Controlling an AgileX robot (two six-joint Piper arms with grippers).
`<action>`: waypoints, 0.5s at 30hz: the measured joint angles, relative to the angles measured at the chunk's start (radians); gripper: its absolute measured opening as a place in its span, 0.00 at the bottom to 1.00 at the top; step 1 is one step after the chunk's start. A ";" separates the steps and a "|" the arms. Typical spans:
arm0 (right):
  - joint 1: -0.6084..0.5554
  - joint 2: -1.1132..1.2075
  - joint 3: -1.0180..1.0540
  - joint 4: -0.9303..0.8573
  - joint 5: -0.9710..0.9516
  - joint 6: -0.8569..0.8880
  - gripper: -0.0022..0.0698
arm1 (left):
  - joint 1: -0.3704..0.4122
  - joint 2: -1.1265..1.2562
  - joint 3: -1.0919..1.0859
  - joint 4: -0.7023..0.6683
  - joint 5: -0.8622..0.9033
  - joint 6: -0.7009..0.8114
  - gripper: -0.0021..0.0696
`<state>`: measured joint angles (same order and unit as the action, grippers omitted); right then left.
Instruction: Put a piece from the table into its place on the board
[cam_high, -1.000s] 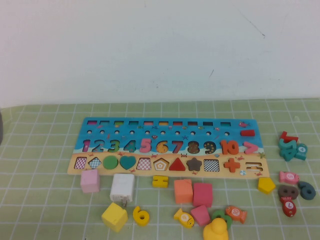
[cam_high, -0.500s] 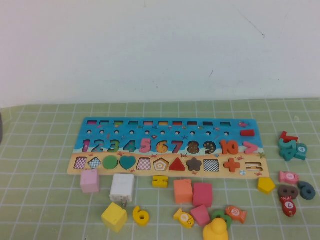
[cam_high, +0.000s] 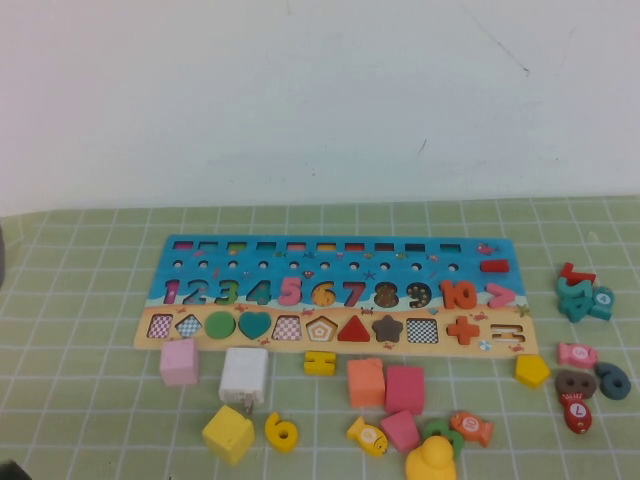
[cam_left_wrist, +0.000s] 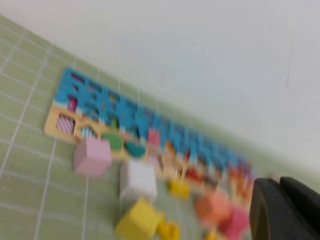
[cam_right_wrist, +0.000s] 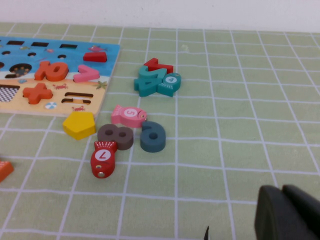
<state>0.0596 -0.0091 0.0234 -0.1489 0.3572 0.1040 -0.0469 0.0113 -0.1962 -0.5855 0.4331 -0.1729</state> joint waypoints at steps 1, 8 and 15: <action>0.000 0.000 0.000 0.000 0.000 0.000 0.03 | 0.000 0.028 -0.053 0.010 0.087 0.064 0.03; 0.000 0.000 0.000 0.000 0.000 0.000 0.03 | 0.000 0.355 -0.355 0.036 0.511 0.527 0.03; 0.000 0.000 0.000 0.000 0.000 0.000 0.03 | -0.026 0.719 -0.606 0.029 0.598 0.870 0.03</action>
<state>0.0596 -0.0091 0.0234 -0.1489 0.3572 0.1040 -0.0731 0.7304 -0.8020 -0.5570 1.0313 0.6968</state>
